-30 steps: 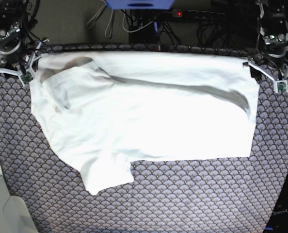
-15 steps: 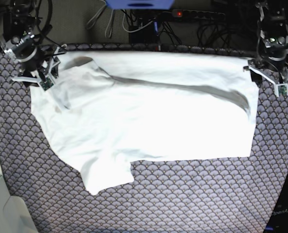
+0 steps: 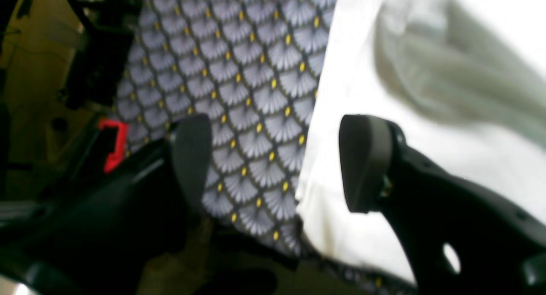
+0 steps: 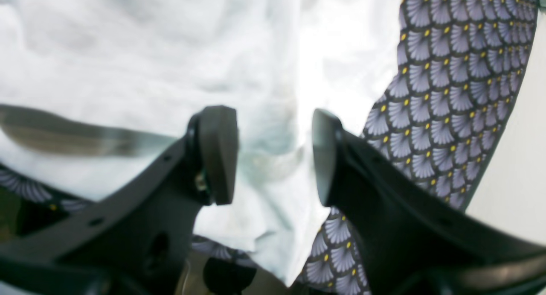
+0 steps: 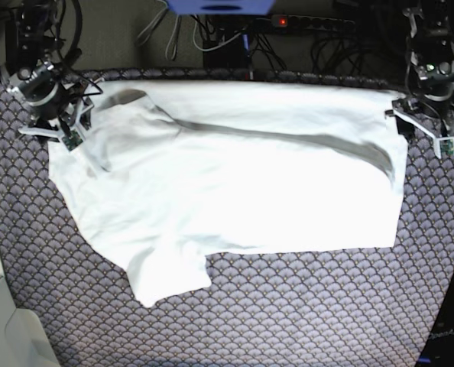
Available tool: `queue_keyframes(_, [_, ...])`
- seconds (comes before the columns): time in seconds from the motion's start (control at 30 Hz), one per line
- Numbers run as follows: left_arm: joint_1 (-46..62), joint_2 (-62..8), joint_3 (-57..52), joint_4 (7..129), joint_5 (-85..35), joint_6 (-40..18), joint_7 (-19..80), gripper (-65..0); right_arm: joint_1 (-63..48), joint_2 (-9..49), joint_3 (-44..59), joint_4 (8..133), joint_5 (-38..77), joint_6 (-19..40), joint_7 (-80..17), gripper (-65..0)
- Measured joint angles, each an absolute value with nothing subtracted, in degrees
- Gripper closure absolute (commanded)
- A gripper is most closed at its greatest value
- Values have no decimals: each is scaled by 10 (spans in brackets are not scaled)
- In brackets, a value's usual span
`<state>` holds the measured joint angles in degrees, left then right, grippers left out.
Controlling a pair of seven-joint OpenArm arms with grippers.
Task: Fold the T-shirt properly
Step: 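Grasp the sleeve fabric with the right gripper and drag it inward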
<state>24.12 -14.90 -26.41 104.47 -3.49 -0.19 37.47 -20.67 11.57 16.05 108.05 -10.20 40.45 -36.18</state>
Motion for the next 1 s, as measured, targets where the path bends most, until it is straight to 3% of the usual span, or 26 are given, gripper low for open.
queue_keyframes(0.2, [242, -149, -264, 1044, -35, -2, 375, -454, -208, 116, 161, 1077, -101, 404, -362, -169])
queue_keyframes(0.43, [243, -149, -264, 1044, -35, -2, 375, -454, -190, 116, 159, 1031, -102, 404, -362, -143])
queue_keyframes(0.63, [243, -149, -264, 1044, -35, -2, 375, -454, -187, 113, 159, 1031, -102, 405, -363, 0])
queue_keyframes(1.0, [243, -149, -264, 1043, -35, -2, 375, -454, -155, 82, 156, 1063, -103, 404, -368, 0])
